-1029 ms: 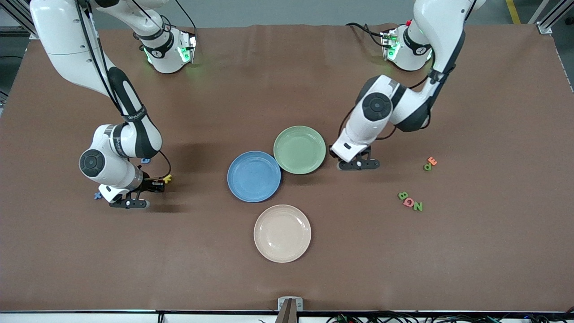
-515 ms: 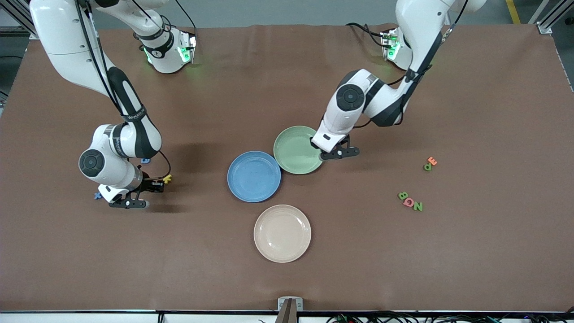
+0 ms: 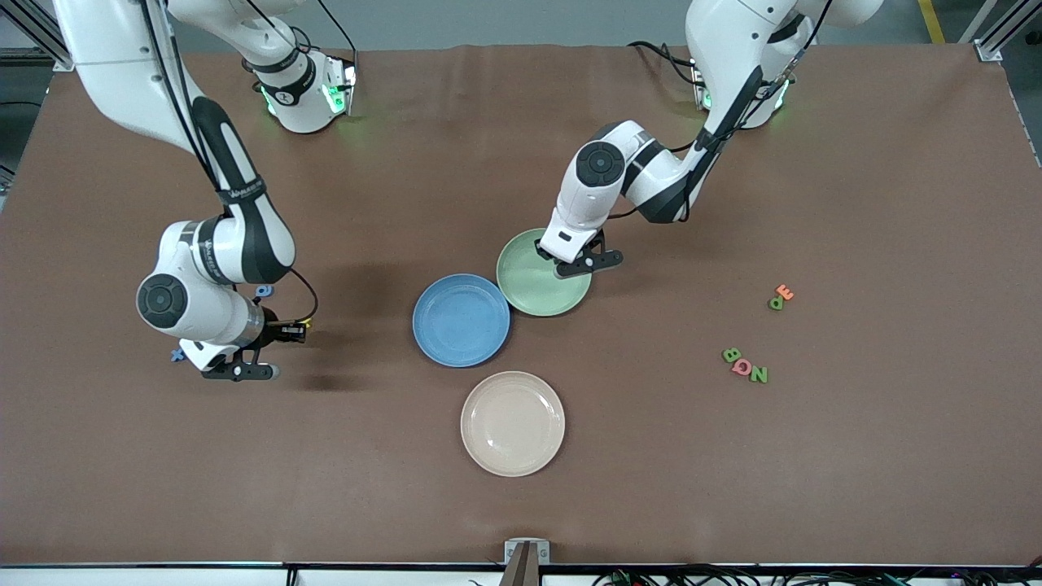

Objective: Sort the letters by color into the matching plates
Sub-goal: 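Release the green u onto the green plate with the left gripper, then release the blue letter onto the blue plate with the right gripper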

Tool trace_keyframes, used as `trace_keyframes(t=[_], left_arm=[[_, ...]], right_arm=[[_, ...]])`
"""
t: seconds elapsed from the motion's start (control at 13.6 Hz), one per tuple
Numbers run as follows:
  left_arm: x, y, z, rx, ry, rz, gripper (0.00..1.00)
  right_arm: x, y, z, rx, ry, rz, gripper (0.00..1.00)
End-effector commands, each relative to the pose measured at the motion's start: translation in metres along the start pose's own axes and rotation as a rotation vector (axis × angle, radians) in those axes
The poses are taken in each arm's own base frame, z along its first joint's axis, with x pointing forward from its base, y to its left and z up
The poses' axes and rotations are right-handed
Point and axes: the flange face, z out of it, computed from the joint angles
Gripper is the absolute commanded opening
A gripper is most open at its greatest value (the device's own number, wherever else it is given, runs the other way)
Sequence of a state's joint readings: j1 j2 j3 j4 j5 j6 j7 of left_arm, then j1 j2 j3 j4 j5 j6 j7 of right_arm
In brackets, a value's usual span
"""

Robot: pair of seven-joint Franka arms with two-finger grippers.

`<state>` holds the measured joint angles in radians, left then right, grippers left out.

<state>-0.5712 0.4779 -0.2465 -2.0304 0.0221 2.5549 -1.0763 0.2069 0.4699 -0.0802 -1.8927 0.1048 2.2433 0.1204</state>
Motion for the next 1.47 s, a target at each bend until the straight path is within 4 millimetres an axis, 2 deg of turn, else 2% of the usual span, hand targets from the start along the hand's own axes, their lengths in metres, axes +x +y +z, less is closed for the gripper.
trace_keyframes(t=[0.0, 0.15, 0.29, 0.37, 0.44, 0.66, 0.81, 1.03, 1.25, 1.4], left_arm=[[0.005, 0.006, -0.008, -0.02, 0.016, -0.049, 1.0], [0.027, 0.001, -0.027, -0.038, 0.043, -0.074, 1.0], [0.067, -0.015, -0.053, -0.066, 0.086, -0.117, 1.0], [0.096, -0.03, -0.065, -0.067, 0.126, -0.114, 1.0], [0.12, -0.047, -0.074, -0.06, 0.154, -0.096, 1.0], [0.178, -0.088, -0.091, -0.067, 0.193, -0.126, 1.0], [0.206, -0.12, -0.093, -0.061, 0.199, -0.177, 1.0], [0.233, -0.162, -0.089, -0.023, 0.176, -0.224, 1.0], [0.249, -0.198, -0.079, 0.031, 0.129, -0.285, 0.99], [0.254, -0.211, -0.065, 0.069, 0.117, -0.288, 0.97]], right_arm=[[-0.02, -0.055, -0.011, -0.01, -0.022, 0.088, 0.18], [-0.032, -0.103, -0.013, -0.018, -0.019, 0.159, 0.18], [-0.049, -0.161, -0.017, -0.018, 0.005, 0.225, 0.18], [-0.053, -0.185, -0.02, -0.014, 0.019, 0.255, 0.18], [-0.058, -0.21, -0.015, -0.015, 0.024, 0.278, 0.18], [-0.065, -0.259, 0.011, 0.01, 0.006, 0.327, 0.18], [-0.068, -0.283, 0.024, 0.056, -0.019, 0.344, 0.18], [-0.078, -0.31, 0.041, 0.09, 0.001, 0.363, 0.18], [-0.081, -0.315, 0.046, 0.091, 0.007, 0.362, 0.18], [-0.083, -0.316, 0.051, 0.084, 0.003, 0.36, 0.18]])
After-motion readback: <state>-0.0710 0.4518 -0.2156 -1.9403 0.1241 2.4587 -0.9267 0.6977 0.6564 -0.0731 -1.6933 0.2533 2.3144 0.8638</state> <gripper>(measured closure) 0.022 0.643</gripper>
